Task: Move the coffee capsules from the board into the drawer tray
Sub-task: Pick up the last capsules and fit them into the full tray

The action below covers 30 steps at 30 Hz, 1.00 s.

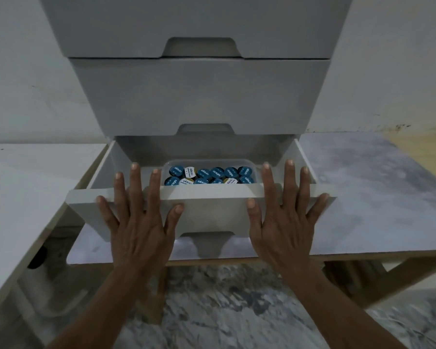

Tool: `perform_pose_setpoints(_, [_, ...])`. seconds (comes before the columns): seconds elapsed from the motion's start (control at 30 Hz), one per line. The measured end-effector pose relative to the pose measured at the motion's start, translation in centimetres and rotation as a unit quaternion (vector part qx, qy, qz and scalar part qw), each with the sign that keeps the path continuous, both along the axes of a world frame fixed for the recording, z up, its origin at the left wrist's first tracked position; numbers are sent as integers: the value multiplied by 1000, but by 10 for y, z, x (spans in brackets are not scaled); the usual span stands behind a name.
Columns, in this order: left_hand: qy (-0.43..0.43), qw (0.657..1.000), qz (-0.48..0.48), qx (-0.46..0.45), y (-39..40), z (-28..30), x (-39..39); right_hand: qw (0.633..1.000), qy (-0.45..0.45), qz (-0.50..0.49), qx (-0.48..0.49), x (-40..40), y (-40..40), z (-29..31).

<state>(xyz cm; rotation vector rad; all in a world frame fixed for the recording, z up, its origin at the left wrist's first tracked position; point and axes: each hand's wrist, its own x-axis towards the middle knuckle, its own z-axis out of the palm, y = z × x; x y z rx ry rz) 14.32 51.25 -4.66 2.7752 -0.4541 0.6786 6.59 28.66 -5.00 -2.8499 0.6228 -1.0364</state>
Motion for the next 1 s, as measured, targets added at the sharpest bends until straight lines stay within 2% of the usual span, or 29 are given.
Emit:
perform_pose_setpoints(0.5, [1,1000,-8,-6,-40,18,104,1000,-6,15,-4,109,-42,14])
perform_pose_setpoints(1.0, [-70,997,-2,-18,-69,-2,158,997,-68,16,-28,168,-58,-15])
